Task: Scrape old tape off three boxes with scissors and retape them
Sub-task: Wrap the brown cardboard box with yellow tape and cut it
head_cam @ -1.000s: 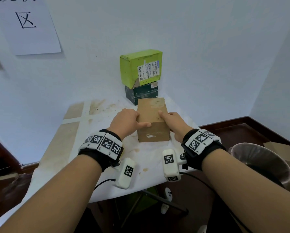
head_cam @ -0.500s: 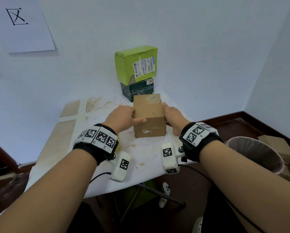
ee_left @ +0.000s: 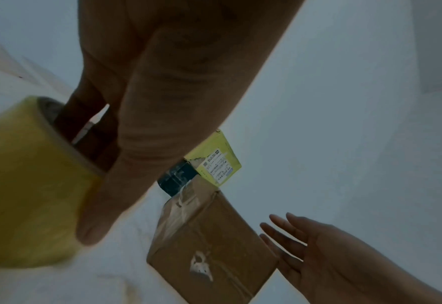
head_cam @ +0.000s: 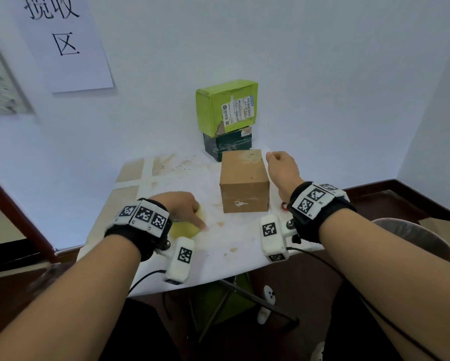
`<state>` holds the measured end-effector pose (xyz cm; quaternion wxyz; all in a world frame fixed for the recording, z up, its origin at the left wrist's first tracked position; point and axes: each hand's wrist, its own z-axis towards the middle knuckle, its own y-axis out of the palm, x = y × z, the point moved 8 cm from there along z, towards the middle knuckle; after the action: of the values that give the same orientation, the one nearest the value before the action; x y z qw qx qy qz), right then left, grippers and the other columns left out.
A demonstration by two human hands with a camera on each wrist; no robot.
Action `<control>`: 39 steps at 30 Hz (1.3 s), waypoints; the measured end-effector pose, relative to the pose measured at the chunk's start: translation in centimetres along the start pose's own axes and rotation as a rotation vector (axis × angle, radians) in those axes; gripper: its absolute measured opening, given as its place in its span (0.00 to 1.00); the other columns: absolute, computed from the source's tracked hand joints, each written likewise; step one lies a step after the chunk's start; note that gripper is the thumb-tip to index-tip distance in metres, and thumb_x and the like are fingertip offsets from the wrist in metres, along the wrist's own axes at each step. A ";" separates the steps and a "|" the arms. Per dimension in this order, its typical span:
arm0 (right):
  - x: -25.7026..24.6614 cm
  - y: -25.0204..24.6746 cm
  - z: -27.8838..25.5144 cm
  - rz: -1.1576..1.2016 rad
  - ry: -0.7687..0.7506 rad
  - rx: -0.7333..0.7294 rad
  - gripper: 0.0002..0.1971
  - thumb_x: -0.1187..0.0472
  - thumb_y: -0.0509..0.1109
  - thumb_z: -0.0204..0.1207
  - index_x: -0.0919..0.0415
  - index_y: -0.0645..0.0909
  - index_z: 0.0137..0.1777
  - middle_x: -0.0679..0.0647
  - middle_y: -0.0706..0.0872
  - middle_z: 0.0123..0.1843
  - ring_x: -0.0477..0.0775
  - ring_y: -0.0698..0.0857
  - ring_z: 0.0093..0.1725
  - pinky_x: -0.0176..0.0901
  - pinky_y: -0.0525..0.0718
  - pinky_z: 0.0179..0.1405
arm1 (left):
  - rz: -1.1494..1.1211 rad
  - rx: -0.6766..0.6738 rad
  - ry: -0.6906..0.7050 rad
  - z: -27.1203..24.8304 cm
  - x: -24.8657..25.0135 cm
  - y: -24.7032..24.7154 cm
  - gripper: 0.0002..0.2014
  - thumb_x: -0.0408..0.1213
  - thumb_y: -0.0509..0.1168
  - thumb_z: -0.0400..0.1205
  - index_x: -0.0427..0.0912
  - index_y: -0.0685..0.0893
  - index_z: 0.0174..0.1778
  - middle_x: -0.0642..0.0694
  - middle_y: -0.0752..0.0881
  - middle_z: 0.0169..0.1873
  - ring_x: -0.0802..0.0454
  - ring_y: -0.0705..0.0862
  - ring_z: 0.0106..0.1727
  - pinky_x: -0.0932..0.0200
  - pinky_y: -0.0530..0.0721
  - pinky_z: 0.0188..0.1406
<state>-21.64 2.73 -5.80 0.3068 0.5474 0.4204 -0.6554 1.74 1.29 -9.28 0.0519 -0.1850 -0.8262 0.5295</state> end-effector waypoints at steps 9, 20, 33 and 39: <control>-5.7 2.0 -1.0 0.176 -0.206 -0.166 0.09 0.68 0.61 0.82 0.60 0.81 0.56 0.58 0.87 0.58 0.48 0.83 0.48 0.43 0.82 0.57 | -0.470 0.464 0.060 -5.1 -3.1 -8.0 0.07 0.41 0.73 0.77 0.45 0.84 0.37 0.47 0.77 0.33 0.50 0.73 0.37 0.60 0.67 0.31; -10.2 2.5 -3.1 0.140 -0.417 -0.363 0.15 0.53 0.69 0.79 0.53 0.82 0.64 0.50 0.85 0.63 0.51 0.83 0.62 0.45 0.85 0.58 | -0.846 0.635 0.387 -7.3 2.7 -12.5 0.03 0.36 0.74 0.76 0.44 0.92 0.45 0.49 0.90 0.36 0.66 0.79 0.32 0.73 0.72 0.32; -10.5 -0.6 -3.2 0.195 -0.417 -0.295 0.05 0.62 0.75 0.74 0.51 0.83 0.46 0.62 0.88 0.54 0.59 0.87 0.51 0.50 0.88 0.50 | -1.182 0.541 0.465 -6.8 5.2 -13.7 0.08 0.35 0.70 0.80 0.41 0.91 0.53 0.42 0.91 0.49 0.41 0.89 0.53 0.47 0.84 0.59; -10.0 -1.6 -2.3 0.205 -0.408 -0.204 0.06 0.64 0.74 0.74 0.52 0.85 0.39 0.59 0.89 0.53 0.60 0.88 0.53 0.57 0.87 0.56 | -1.237 0.471 0.490 -6.6 6.2 -13.7 0.06 0.36 0.69 0.81 0.45 0.90 0.49 0.44 0.91 0.49 0.45 0.87 0.51 0.37 0.77 0.67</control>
<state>-19.85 4.90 4.22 0.5040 0.4098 0.3559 -0.6719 -5.57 4.09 5.16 0.5666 0.2208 -0.6077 0.5108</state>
